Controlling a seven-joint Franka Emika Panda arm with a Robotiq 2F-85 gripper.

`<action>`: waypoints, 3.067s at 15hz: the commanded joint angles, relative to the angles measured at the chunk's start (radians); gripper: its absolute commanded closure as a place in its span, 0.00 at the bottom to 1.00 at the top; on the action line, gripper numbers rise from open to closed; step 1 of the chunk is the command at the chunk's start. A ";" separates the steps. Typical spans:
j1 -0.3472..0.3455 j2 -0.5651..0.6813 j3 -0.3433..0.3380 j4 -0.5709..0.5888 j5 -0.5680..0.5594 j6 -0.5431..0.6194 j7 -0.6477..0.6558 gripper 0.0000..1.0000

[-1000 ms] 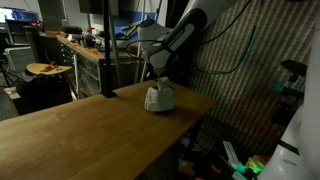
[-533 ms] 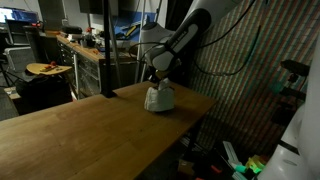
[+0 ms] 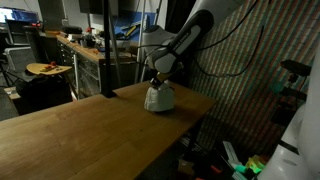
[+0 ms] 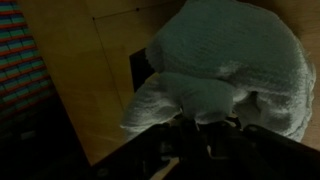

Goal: Put the towel on the table into the box

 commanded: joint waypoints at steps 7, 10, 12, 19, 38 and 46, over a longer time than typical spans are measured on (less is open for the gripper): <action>-0.020 -0.036 0.025 -0.080 0.128 0.059 -0.036 0.94; -0.022 -0.027 0.025 -0.098 0.185 0.081 -0.064 0.94; -0.024 -0.024 0.024 -0.103 0.226 0.092 -0.087 0.94; -0.045 -0.024 0.030 -0.097 0.383 0.110 -0.213 0.94; -0.058 -0.202 0.035 -0.080 0.352 0.052 -0.211 0.48; -0.082 -0.188 0.022 -0.087 0.322 0.068 -0.219 0.98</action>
